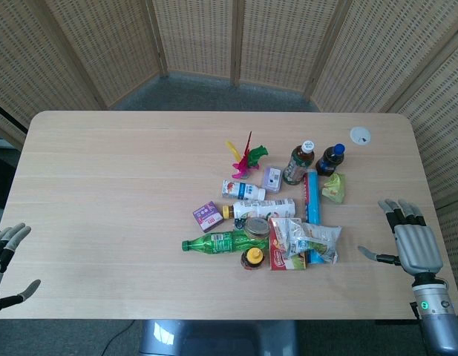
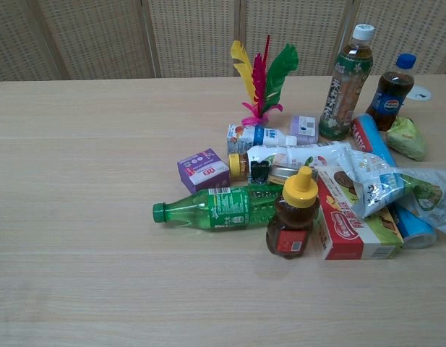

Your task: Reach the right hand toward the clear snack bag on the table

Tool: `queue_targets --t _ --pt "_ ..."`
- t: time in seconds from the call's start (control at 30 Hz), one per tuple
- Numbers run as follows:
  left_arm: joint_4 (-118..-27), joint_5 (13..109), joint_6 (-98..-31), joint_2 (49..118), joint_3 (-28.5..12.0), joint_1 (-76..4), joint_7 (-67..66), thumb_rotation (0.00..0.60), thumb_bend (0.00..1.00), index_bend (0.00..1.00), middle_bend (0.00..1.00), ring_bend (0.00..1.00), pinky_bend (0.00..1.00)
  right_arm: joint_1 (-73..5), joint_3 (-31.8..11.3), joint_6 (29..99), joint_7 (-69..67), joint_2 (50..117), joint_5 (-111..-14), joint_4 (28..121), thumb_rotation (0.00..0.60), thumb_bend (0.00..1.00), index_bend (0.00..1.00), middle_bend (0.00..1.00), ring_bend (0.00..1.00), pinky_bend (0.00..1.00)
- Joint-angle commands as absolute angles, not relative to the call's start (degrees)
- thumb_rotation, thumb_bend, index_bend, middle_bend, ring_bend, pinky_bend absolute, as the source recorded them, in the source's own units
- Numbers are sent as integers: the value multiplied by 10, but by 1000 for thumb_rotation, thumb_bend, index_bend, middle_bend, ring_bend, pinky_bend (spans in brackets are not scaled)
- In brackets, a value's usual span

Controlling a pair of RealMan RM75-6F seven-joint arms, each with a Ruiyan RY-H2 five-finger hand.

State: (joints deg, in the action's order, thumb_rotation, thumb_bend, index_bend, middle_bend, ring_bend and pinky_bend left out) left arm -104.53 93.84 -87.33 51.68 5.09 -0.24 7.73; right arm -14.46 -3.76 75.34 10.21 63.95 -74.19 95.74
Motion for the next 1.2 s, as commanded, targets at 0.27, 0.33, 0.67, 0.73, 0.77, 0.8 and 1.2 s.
queue_targets --t 0.27,0.33,0.67,0.73,0.77,0.8,1.2 --pt "-1041 935 -862 525 48 -8 78 600 303 51 0 0 0 -141 -41 746 95 632 -744 965 304 84 0 0 0 0" --pt "-1041 938 -863 525 47 -9 78 600 302 50 0 0 0 -140 -40 744 95 631 -747 969 309 84 0 0 0 0" --pt "-1041 936 -849 524 44 -19 84 600 303 50 0 0 0 -158 -31 702 112 661 -756 984 314 83 0 0 0 0" --pt "-1039 935 -848 524 43 -20 87 600 302 51 0 0 0 -169 -33 686 118 677 -755 982 314 84 0 0 0 0" --pt "-1037 934 -847 525 44 -20 89 600 303 50 0 0 0 -175 -34 678 121 684 -753 980 313 83 0 0 0 0" --pt "-1035 933 -847 525 44 -19 92 600 302 50 0 0 0 -182 -35 667 124 695 -750 977 313 83 0 0 0 0" --pt "-1010 919 -841 531 43 -18 118 600 302 50 0 0 0 -239 -54 587 141 791 -701 919 314 84 0 0 0 0"
